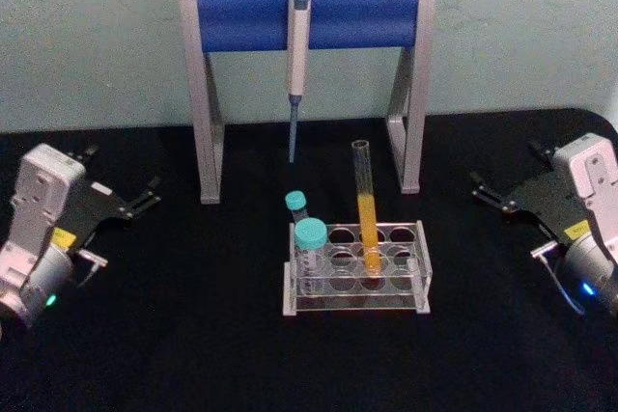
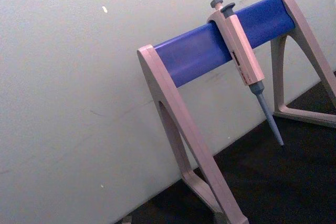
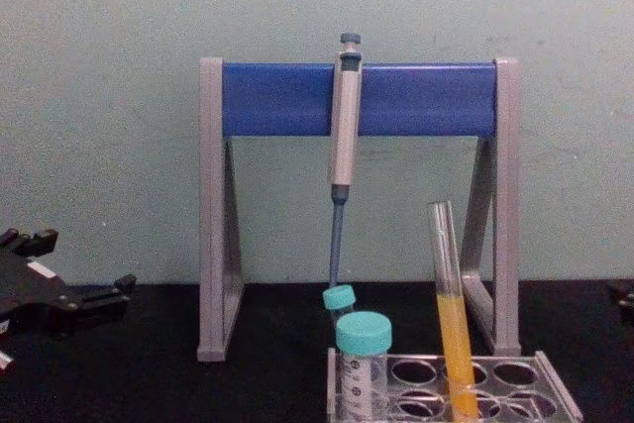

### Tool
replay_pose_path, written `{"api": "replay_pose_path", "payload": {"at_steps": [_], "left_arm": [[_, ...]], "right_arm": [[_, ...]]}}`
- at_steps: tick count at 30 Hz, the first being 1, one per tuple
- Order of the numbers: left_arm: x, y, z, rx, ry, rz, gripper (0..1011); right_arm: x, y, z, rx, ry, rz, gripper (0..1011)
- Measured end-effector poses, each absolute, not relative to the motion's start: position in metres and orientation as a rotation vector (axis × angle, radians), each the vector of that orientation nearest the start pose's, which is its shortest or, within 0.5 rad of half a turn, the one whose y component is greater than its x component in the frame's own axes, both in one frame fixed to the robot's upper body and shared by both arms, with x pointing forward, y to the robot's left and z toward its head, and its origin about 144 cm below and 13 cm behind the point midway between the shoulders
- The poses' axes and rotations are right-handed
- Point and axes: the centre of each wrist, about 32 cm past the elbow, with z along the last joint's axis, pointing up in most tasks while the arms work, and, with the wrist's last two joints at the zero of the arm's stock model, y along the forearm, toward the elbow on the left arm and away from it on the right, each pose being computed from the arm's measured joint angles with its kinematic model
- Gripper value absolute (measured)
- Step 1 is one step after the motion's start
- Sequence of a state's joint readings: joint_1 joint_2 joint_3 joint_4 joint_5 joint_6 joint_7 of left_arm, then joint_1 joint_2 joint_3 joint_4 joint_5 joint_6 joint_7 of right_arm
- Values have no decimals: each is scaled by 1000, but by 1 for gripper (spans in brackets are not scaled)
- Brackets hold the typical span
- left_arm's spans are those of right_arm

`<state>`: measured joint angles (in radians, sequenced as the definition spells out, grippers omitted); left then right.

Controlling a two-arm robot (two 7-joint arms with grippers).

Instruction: Pick up the test tube from the test tube rack, shake it, then place it back into the test tube rack.

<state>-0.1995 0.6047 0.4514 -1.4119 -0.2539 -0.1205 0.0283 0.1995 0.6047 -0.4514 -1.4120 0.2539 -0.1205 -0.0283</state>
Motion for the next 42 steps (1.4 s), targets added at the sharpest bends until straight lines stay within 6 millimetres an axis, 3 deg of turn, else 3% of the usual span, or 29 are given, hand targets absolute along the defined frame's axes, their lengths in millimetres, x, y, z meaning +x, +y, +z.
{"api": "replay_pose_path", "payload": {"at_steps": [42], "left_arm": [[489, 310, 1140, 304, -285, 1248, 1001]], "right_arm": [[489, -310, 1140, -305, -285, -1248, 1000]]}}
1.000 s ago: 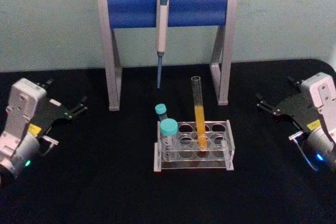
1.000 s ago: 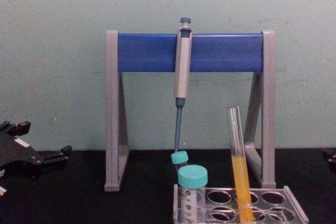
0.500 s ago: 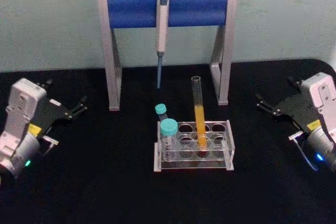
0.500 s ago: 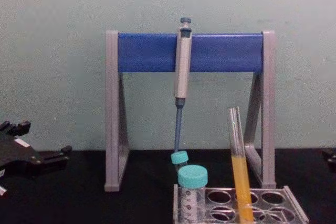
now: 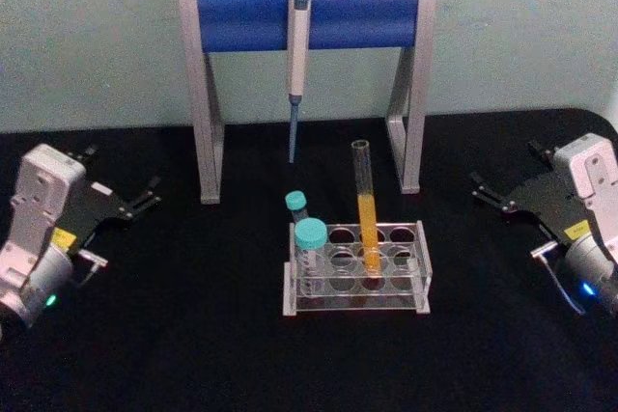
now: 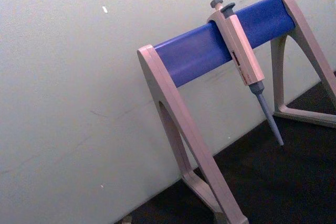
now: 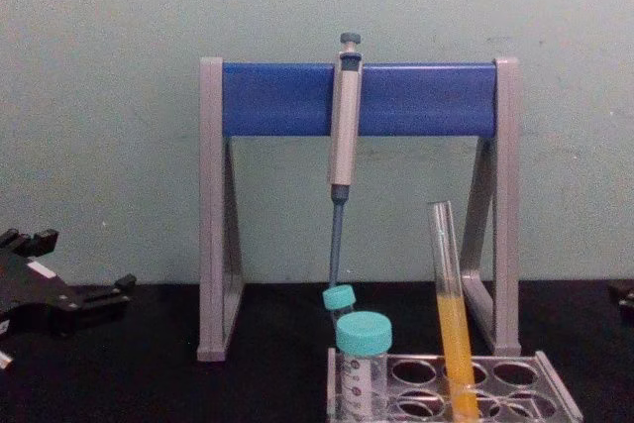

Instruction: Pick up the test tube from the test tube rack, shake it, then place it back into the test tube rack.

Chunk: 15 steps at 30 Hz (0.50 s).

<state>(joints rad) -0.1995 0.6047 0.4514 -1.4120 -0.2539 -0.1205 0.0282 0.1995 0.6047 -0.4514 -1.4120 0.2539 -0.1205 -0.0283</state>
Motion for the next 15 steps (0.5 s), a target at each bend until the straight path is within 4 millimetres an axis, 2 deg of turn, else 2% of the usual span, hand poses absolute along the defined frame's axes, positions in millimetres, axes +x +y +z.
{"api": "replay_pose_path", "payload": {"at_steps": [15], "left_arm": [[489, 310, 1140, 304, -285, 1248, 1001]], "right_arm": [[489, -310, 1140, -305, -285, -1248, 1000]]}}
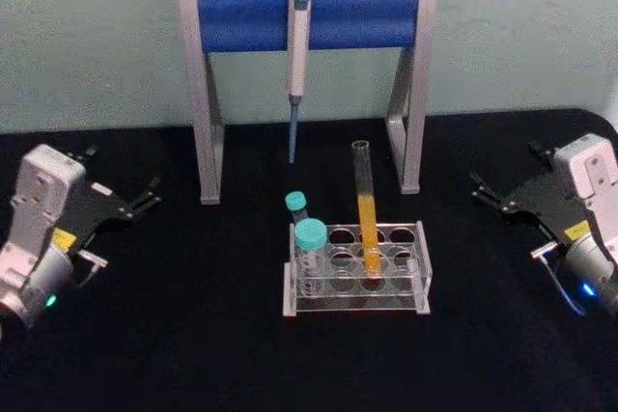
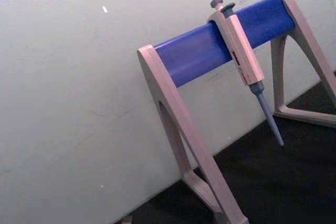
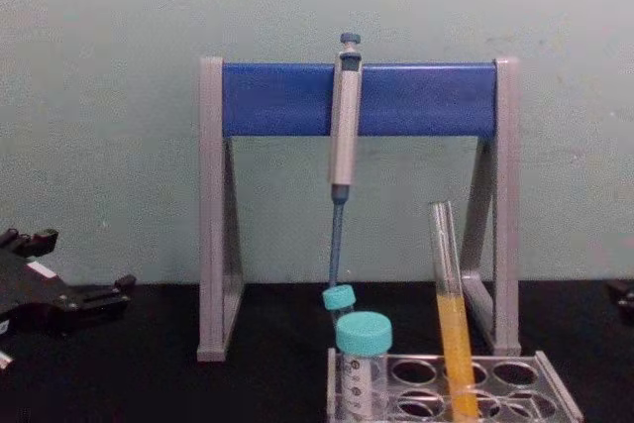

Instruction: Pick up the test tube from the test tube rack, shake it, then place it back into the test tube rack.

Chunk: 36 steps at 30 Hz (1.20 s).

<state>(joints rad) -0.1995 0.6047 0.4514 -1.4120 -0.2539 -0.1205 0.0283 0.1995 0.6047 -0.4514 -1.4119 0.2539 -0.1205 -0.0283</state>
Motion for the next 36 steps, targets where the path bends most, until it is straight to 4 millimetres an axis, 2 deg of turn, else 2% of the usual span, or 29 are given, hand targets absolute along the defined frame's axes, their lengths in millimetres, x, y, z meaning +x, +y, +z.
{"api": "replay_pose_path", "payload": {"at_steps": [36], "left_arm": [[489, 310, 1140, 305, -285, 1248, 1002]], "right_arm": [[485, -308, 1143, -291, -272, -1225, 1000]]}}
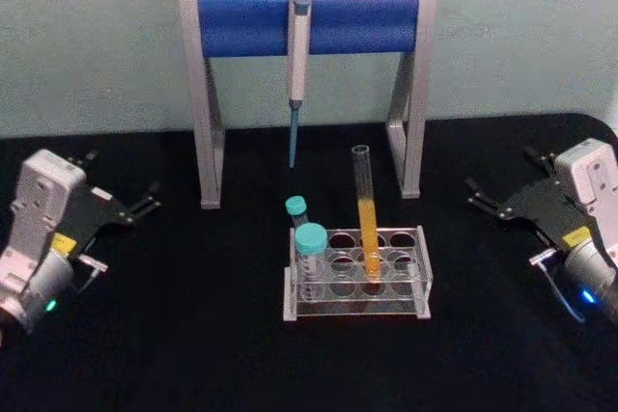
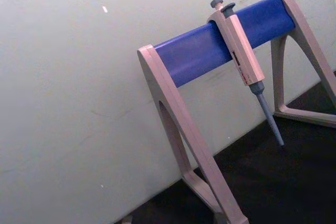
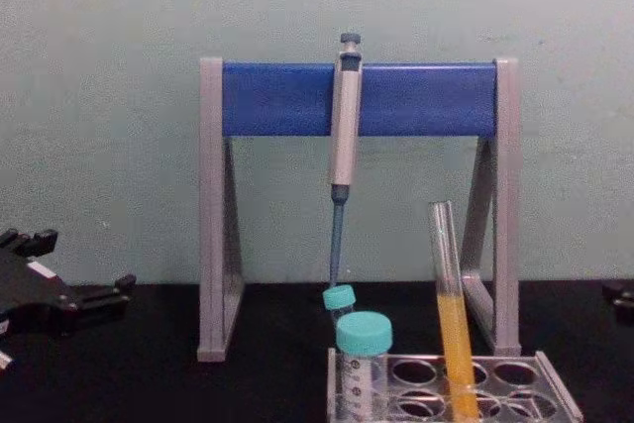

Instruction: Pick up the test tube from the test tube rack, shake it, then place it back into the test tube rack.

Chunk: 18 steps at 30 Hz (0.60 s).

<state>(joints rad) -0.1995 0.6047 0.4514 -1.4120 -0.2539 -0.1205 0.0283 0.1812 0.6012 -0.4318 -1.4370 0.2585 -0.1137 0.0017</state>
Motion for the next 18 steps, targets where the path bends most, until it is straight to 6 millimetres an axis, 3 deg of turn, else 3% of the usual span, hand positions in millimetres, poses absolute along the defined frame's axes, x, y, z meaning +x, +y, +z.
{"api": "replay_pose_path", "payload": {"at_steps": [18], "left_arm": [[489, 310, 1140, 304, -285, 1248, 1001]], "right_arm": [[469, -301, 1165, -197, -79, -1016, 1000]]}}
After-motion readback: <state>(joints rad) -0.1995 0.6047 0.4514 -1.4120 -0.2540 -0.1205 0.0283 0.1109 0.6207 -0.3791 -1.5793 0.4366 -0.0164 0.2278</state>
